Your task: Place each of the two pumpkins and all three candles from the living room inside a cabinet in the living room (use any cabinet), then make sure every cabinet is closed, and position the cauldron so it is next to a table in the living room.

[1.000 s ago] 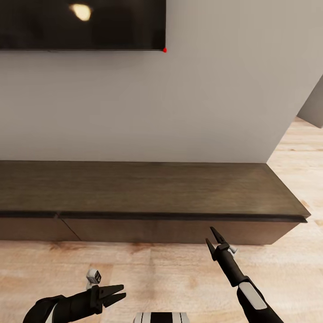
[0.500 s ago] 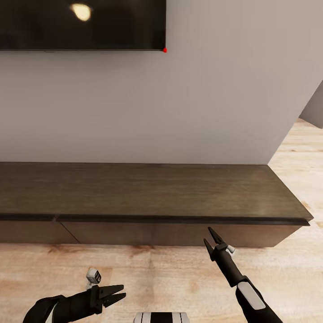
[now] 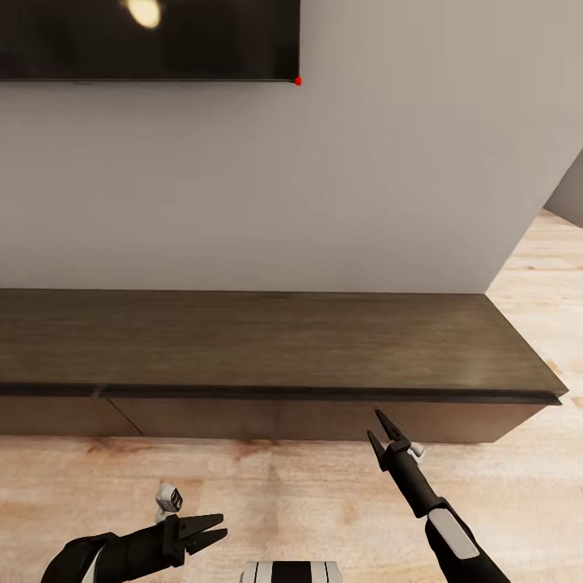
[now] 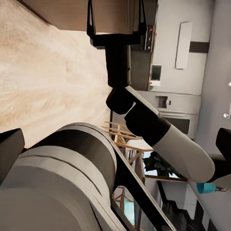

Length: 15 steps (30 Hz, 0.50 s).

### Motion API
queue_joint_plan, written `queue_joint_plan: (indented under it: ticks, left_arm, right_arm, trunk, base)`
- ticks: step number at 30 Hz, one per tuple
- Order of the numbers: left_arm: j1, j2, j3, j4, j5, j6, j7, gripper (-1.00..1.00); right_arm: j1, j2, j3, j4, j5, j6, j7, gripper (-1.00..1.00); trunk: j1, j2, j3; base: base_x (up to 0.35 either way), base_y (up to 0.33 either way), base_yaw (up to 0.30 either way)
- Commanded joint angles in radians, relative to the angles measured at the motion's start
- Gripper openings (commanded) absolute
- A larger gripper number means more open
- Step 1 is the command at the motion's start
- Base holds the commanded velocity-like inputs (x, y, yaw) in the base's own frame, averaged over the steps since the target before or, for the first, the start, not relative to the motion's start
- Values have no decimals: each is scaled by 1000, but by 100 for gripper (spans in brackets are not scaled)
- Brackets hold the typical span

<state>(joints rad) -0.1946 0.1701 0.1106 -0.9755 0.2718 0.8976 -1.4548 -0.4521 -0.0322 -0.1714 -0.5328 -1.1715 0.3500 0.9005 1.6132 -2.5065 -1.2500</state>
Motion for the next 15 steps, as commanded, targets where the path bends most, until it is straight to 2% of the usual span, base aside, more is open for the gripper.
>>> queue_joint_plan:
  ticks: [1, 7, 15]
  left_arm:
    - [0, 0, 0, 0, 1, 11, -3, 100]
    - [0, 0, 0, 0, 1, 11, -3, 100]
    - [0, 0, 0, 0, 1, 11, -3, 100]
  right_arm:
    - [0, 0, 0, 0, -8, 9, 1, 100]
    - [0, 0, 0, 0, -8, 9, 4, 100]
    - [0, -1, 0, -1, -7, 9, 52, 100]
  trunk:
    - [0, 0, -5]
    - [3, -2, -28]
    - [3, -2, -28]
  base:
    - [0, 0, 0]
    - [0, 0, 0]
    - [0, 0, 0]
